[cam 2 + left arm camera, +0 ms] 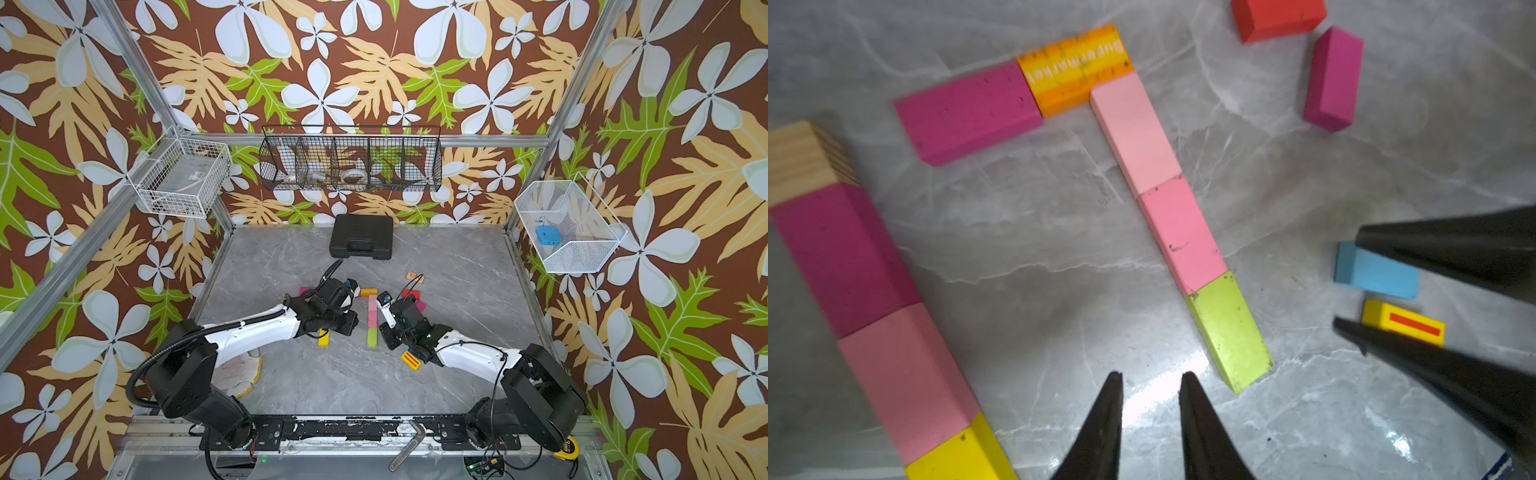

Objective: Assemble the number 7 with building blocks
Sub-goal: Adjust the building block at the center of the board, then pick up the building block from the center of the board.

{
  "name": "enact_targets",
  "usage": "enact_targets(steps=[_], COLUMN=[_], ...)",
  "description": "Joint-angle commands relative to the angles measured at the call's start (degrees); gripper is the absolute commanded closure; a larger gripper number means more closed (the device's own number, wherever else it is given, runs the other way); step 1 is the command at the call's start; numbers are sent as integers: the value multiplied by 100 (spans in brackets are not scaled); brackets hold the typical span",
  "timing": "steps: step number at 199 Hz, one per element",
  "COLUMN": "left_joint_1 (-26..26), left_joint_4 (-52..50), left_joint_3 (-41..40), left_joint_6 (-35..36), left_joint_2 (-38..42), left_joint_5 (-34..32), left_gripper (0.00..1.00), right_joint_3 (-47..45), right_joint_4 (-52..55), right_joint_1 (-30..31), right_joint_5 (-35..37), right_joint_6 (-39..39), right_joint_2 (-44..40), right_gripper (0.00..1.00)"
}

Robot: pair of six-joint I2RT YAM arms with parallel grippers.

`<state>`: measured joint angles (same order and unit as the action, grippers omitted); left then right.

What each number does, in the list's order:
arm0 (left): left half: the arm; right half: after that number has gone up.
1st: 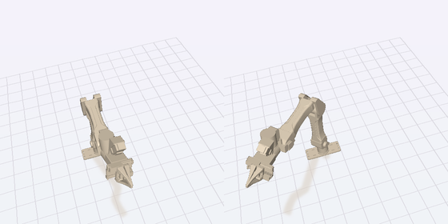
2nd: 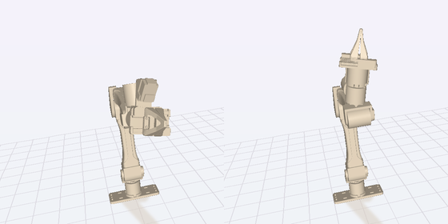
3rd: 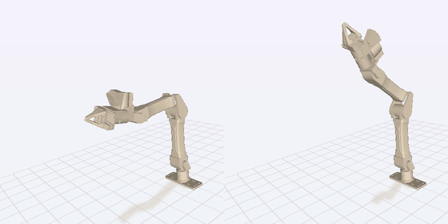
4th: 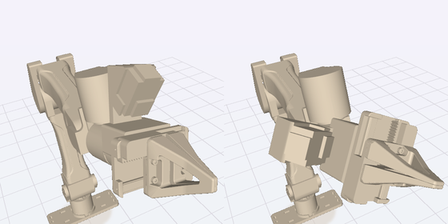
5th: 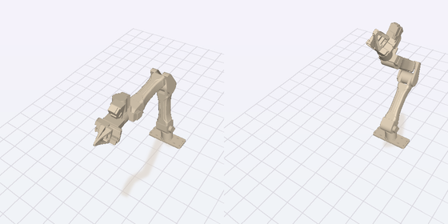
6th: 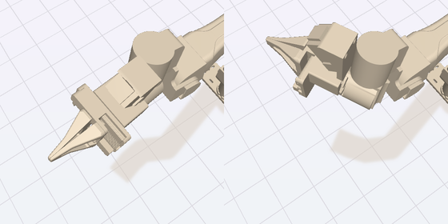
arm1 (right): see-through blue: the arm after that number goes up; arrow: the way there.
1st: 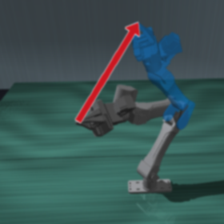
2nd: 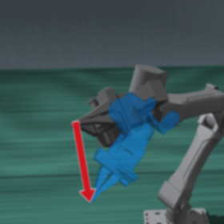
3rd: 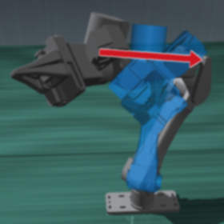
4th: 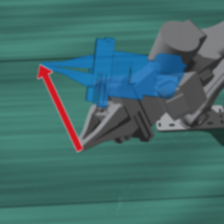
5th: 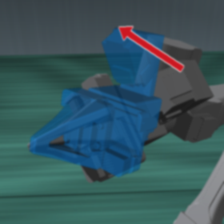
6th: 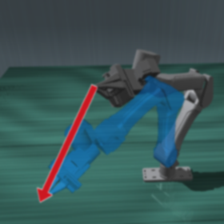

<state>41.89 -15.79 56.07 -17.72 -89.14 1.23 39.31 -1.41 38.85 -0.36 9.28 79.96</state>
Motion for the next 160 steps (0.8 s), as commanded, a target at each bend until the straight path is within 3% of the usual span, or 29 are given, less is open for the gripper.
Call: enact_targets(steps=[1, 39, 69, 160], left_joint_1=[-71, -128, -137, -135], left_joint_4=[303, 476, 558, 611], left_joint_3=[-76, -163, -205, -588], left_joint_6=[-2, -140, -250, -437], left_joint_2=[310, 870, 1347, 2043], left_joint_5=[-296, -473, -445, -298], left_gripper=[61, 35, 21, 11], right_joint_3=[427, 1648, 2566, 2942], right_joint_4=[736, 2015, 2954, 3316], right_joint_1=[-250, -912, -1380, -1609], right_joint_5=[272, 290, 148, -33], right_joint_6=[38, -252, -657, -801], right_joint_2=[155, 691, 1074, 1186], right_gripper=[61, 56, 54, 51])
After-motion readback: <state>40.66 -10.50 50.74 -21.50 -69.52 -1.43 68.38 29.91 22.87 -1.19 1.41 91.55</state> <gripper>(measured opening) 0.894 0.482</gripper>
